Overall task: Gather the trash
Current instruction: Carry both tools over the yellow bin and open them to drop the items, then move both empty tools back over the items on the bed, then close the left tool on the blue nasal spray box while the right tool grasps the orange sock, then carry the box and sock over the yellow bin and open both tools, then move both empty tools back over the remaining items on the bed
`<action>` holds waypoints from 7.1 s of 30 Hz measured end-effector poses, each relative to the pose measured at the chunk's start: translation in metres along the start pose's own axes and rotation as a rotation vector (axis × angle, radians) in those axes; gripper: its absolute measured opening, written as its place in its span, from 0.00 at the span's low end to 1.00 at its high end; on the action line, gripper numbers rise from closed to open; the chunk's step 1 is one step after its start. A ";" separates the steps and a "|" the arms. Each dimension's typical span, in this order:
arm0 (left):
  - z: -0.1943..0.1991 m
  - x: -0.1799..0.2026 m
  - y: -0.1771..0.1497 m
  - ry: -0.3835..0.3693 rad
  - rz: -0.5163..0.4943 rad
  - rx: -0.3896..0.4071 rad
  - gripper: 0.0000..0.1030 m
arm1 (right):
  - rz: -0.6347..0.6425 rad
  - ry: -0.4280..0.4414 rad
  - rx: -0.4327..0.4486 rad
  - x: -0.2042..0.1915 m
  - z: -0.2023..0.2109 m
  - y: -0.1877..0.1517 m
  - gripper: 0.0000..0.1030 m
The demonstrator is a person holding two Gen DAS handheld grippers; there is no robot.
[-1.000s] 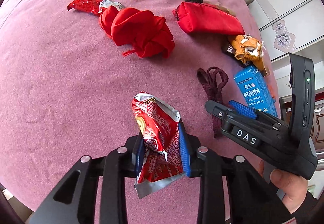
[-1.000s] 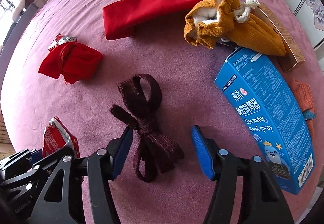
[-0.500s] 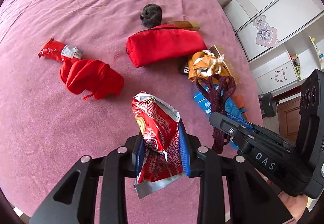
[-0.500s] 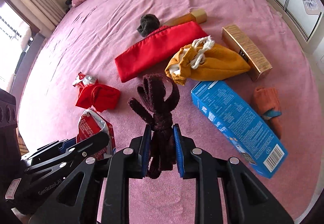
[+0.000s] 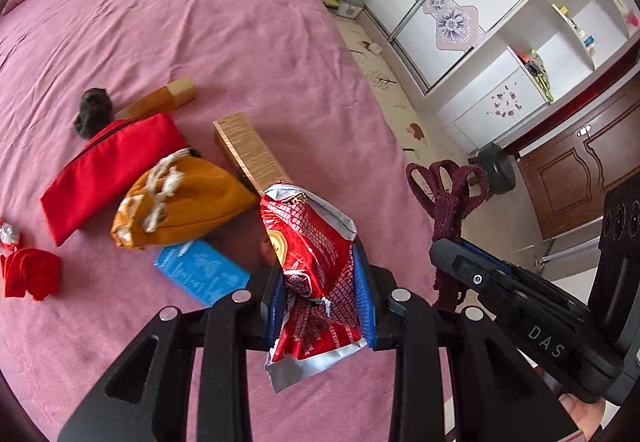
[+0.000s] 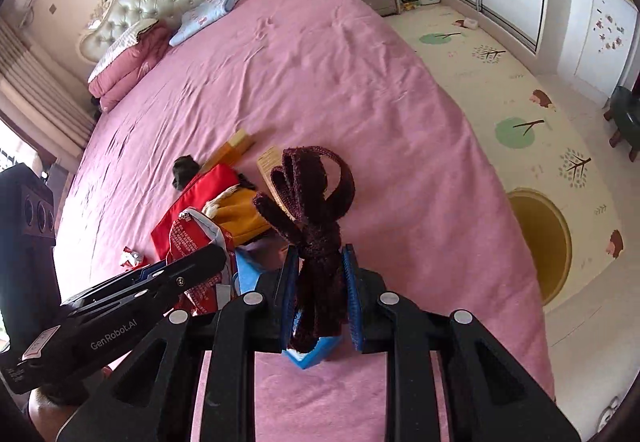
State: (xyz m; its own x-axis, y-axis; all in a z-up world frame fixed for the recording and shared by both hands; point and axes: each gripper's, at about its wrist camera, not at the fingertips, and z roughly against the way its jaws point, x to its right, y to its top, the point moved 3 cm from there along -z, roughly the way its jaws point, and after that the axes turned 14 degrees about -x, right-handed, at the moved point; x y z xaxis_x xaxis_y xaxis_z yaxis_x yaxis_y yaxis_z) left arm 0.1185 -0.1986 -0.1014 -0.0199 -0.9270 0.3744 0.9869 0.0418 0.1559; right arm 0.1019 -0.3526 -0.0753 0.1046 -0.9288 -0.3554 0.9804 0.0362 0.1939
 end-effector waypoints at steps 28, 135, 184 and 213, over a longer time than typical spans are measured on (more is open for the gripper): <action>-0.235 0.296 0.094 -0.003 -0.418 -0.283 0.77 | -0.515 -0.065 0.016 0.360 0.043 0.016 0.42; -0.028 -0.095 -0.059 0.035 0.549 -0.110 0.45 | 0.197 0.178 -0.353 0.009 -0.098 0.025 0.26; -0.236 0.292 0.114 -0.065 -0.225 -0.418 0.45 | -0.530 0.069 0.012 0.361 0.047 0.033 0.28; -0.179 0.227 0.105 -0.027 -0.160 -0.357 0.95 | -0.494 0.047 0.010 0.311 0.058 0.038 0.53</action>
State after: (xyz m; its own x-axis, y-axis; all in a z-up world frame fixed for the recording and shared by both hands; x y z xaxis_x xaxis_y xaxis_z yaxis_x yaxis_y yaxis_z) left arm 0.2461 -0.4714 -0.1640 -0.1775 -0.9010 0.3958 0.9646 -0.2390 -0.1117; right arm 0.1622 -0.6618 -0.1259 -0.3648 -0.8162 -0.4481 0.9130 -0.4081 0.0000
